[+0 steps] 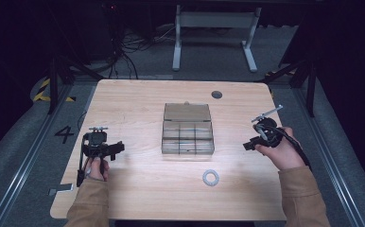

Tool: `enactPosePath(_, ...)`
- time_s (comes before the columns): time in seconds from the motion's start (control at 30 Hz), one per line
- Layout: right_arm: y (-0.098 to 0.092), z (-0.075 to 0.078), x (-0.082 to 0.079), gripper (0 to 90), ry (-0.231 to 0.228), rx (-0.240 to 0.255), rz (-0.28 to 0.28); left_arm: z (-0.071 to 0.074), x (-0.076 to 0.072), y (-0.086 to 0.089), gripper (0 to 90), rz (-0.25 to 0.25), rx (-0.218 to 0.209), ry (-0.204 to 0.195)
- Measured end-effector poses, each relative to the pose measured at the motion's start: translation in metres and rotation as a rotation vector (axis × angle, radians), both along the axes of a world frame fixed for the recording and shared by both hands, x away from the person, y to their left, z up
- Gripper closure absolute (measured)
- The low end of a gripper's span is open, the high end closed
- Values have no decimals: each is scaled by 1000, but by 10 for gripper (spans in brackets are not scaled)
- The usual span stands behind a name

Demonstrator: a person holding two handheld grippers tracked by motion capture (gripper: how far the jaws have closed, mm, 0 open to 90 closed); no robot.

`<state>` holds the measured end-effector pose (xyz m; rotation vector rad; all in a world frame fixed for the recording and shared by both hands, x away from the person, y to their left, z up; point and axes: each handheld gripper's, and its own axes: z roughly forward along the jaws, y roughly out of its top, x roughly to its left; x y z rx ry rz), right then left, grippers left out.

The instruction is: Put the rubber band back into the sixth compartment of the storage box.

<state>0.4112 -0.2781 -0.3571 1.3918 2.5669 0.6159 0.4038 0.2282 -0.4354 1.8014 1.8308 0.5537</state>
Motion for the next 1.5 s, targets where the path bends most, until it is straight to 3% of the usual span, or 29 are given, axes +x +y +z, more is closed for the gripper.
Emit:
enactPosePath(0.57,32,1,-9,613,8,-13,120,0,0,0,159,-2,0,3)
enactPosePath(1.5,67,-6,-19,592,88,62,281,-1,0,1,159,1,-3,5)
